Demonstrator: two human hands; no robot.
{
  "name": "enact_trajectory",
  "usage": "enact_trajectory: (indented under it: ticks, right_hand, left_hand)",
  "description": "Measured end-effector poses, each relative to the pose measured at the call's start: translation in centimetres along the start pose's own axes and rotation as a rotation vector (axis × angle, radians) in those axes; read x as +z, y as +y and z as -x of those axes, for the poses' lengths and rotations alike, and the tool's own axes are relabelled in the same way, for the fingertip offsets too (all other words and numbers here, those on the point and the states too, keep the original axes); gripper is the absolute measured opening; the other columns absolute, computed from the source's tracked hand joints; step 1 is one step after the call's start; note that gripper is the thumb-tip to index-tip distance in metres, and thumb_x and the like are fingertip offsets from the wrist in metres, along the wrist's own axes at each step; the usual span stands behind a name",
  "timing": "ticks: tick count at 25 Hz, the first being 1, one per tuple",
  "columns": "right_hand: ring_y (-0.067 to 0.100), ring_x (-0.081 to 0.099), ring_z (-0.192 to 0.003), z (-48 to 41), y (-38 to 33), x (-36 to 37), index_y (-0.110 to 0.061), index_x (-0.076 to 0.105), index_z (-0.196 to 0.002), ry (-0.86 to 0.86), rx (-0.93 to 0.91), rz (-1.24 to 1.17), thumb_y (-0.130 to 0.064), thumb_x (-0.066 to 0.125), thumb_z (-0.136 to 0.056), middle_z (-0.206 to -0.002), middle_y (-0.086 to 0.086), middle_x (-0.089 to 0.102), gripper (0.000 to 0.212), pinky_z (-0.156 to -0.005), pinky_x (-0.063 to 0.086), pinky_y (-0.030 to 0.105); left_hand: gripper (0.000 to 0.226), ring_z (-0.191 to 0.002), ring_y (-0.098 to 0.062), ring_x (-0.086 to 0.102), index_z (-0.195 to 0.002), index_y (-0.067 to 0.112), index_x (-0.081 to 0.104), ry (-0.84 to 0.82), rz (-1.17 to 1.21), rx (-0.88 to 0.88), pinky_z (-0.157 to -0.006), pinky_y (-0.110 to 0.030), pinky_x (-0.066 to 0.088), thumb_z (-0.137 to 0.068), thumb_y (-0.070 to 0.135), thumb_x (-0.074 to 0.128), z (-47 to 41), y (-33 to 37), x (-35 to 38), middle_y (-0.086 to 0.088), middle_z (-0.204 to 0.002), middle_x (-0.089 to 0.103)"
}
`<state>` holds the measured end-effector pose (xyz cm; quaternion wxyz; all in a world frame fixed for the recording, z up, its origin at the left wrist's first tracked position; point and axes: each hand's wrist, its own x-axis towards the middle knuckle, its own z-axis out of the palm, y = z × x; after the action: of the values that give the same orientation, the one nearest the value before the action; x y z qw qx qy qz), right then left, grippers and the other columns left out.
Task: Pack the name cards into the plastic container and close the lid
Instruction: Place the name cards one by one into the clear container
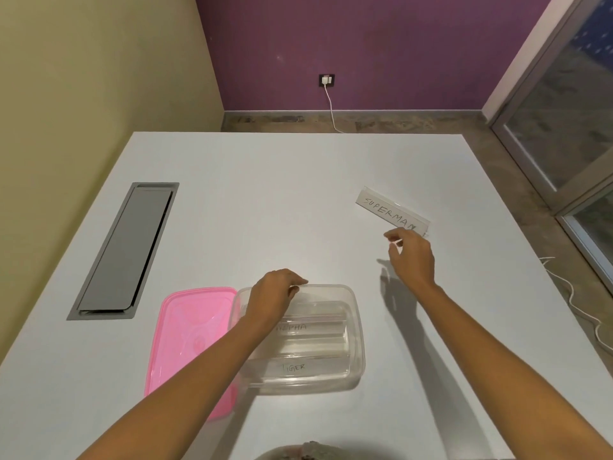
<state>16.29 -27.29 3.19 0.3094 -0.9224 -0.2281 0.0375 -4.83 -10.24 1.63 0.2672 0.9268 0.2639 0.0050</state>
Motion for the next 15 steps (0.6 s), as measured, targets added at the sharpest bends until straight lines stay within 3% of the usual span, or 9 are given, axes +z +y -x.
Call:
enact_trajectory:
  ticks: [4, 8, 15]
  right_hand:
    - [0.031, 0.047, -0.120, -6.5, 1.7, 1.0, -0.010, 0.055, -0.125, -0.039, 0.056, 0.147, 0.001, 0.055, -0.086, -0.127, 0.015, 0.055, 0.041, -0.090, 0.048, 0.044]
    - [0.032, 0.032, -0.134, -11.9, 3.6, 2.5, -0.008, 0.039, -0.138, -0.081, 0.088, 0.246, -0.001, 0.053, -0.088, -0.144, 0.016, 0.038, 0.052, -0.099, 0.044, 0.047]
    - [0.045, 0.055, -0.107, -16.1, 5.9, 5.3, 0.002, 0.048, -0.117, -0.245, 0.124, 0.414, 0.001, 0.057, -0.079, -0.114, 0.026, 0.059, 0.039, -0.089, 0.050, 0.048]
  left_hand:
    - [0.028, -0.106, -0.014, 0.063, -0.113, 0.031, 0.068, -0.050, -0.003, -0.017, -0.082, -0.032, 0.052, -0.093, 0.017, 0.055, -0.6, -0.4, -0.5, 0.008, -0.114, 0.071]
    - [0.031, -0.107, -0.016, 0.062, -0.115, 0.030, 0.067, -0.061, 0.038, -0.044, -0.084, -0.033, 0.051, -0.094, 0.014, 0.053, -0.5, -0.4, -0.1, 0.007, -0.113, 0.072]
    - [0.031, -0.099, -0.018, 0.067, -0.114, 0.018, 0.069, -0.010, 0.232, -0.098, -0.087, -0.024, 0.049, -0.091, 0.003, 0.055, -0.4, -0.3, 0.5, -0.007, -0.106, 0.074]
